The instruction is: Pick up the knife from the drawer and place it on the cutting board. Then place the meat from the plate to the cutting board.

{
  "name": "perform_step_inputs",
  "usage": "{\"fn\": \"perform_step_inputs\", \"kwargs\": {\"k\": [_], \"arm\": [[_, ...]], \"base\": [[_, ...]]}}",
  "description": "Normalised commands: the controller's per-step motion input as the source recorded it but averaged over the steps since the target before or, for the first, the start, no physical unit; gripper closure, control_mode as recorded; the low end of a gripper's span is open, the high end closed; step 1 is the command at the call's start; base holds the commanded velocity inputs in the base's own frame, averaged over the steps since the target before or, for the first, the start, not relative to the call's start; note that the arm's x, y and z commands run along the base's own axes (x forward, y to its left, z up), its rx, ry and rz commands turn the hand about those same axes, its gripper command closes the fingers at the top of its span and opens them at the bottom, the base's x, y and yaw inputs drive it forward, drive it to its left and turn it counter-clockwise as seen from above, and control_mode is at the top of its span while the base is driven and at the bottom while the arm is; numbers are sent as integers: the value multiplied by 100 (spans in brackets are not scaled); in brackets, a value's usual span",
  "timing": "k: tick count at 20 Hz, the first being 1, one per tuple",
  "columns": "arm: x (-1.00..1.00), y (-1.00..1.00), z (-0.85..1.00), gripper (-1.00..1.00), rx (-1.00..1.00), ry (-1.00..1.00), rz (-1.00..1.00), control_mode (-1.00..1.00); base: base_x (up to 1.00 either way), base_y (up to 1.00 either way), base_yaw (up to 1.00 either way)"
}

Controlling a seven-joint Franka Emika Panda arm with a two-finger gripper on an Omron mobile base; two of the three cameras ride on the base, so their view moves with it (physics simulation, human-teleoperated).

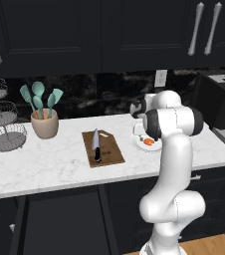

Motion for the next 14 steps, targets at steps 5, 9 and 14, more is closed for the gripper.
{"fn": "perform_step_inputs", "kwargs": {"k": [5,9,14], "arm": [[-8,0,-9,-100,0,0,0,-100],[-2,0,-18,-100,0,0,0,-100],[0,0,-29,-100,0,2,0,-100]], "base": [[0,0,0],[0,0,0],[0,0,0]]}}
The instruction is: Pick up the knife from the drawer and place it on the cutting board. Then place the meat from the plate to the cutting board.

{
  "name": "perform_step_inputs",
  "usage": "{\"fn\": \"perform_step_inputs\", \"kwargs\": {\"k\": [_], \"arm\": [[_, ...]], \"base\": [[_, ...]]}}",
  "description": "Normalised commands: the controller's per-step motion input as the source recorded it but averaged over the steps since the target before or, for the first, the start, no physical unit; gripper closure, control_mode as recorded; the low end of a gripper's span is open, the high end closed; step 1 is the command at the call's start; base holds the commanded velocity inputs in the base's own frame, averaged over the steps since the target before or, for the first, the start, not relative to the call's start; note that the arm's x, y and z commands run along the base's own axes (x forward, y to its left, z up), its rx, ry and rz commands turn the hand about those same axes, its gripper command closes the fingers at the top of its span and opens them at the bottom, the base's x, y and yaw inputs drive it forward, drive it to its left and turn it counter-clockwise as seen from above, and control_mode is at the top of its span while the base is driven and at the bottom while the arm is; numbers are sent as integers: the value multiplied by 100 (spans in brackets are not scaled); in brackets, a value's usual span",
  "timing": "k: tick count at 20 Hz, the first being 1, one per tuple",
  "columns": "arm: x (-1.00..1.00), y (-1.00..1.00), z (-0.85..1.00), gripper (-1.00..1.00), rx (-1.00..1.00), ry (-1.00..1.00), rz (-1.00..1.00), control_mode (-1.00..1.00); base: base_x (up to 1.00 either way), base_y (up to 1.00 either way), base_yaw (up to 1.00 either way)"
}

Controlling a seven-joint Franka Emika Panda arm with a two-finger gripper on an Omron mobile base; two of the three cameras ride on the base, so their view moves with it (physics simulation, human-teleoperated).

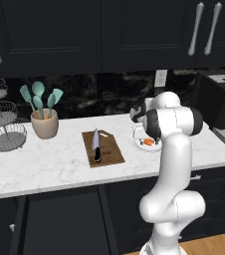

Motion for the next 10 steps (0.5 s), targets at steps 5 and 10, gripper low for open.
{"fn": "perform_step_inputs", "kwargs": {"k": [5,10], "arm": [[2,0,-39,100,-1,6,0,-100],[6,1,-17,100,0,0,0,-100]], "base": [[0,0,0],[0,0,0]]}}
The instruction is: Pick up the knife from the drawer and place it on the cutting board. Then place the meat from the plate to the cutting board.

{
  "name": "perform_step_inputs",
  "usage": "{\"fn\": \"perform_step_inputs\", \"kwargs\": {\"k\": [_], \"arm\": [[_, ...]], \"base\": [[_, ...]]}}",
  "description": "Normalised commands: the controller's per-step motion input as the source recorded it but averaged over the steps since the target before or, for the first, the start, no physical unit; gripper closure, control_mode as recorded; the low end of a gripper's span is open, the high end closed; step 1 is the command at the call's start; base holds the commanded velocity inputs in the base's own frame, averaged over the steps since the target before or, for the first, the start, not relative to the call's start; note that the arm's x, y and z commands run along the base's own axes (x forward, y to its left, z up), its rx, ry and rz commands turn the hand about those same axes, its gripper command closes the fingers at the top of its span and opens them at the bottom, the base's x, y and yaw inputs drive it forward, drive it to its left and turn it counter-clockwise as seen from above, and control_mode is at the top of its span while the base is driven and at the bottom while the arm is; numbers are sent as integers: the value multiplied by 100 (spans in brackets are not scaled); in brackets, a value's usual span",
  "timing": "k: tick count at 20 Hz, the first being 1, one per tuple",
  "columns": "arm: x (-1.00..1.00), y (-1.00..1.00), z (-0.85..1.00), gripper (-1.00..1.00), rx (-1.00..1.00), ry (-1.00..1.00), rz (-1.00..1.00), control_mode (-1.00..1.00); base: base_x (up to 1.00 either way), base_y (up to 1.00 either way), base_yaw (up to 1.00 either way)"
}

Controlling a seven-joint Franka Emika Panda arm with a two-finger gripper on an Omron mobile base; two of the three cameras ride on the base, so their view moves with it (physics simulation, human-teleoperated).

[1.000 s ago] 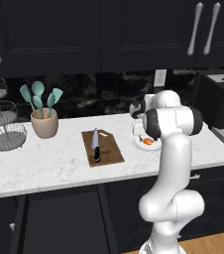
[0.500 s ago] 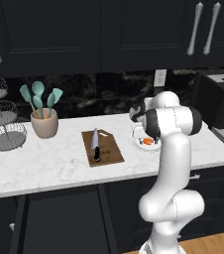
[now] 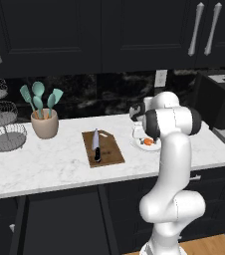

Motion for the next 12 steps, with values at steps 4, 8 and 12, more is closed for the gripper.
{"fn": "perform_step_inputs", "kwargs": {"k": [4,8,12], "arm": [[0,19,-3,100,0,0,0,-100],[-34,39,19,100,0,-6,0,-100],[-41,79,53,100,-1,-2,0,-100]], "base": [[0,0,0],[0,0,0],[0,0,0]]}}
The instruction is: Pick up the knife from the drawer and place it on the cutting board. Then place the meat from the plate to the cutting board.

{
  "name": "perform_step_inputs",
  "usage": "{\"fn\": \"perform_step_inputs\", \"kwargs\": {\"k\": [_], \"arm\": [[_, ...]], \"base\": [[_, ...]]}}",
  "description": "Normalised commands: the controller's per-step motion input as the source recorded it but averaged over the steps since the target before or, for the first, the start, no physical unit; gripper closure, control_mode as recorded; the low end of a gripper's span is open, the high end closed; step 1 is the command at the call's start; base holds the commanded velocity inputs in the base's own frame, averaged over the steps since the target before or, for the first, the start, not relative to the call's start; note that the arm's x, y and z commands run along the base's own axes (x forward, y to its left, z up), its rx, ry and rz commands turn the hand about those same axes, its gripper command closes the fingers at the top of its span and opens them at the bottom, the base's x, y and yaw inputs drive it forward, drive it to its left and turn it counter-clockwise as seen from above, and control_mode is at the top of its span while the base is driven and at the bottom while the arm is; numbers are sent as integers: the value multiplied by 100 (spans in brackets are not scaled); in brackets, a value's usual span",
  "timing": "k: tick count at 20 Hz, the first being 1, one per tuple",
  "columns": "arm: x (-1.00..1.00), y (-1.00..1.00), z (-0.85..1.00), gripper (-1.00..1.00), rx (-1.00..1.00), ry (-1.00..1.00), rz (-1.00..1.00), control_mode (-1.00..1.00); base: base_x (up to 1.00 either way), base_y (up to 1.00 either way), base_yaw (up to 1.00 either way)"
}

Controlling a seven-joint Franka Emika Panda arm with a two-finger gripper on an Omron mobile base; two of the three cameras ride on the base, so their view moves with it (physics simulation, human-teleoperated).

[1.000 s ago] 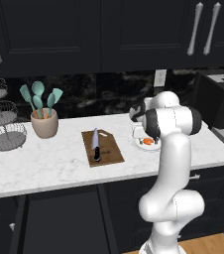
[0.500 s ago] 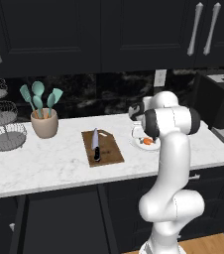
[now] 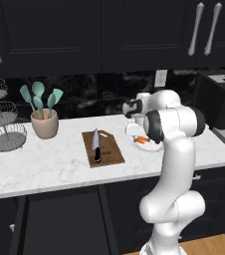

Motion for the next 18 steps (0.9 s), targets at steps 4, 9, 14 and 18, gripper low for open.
{"fn": "perform_step_inputs", "kwargs": {"k": [4,9,14,18], "arm": [[-2,98,33,100,-5,-1,0,-100],[0,99,1,100,-8,0,0,-100],[3,76,-14,100,-8,1,0,-100],[13,54,-28,100,-4,4,0,-100]], "base": [[0,0,0],[0,0,0],[0,0,0],[0,0,0]]}}
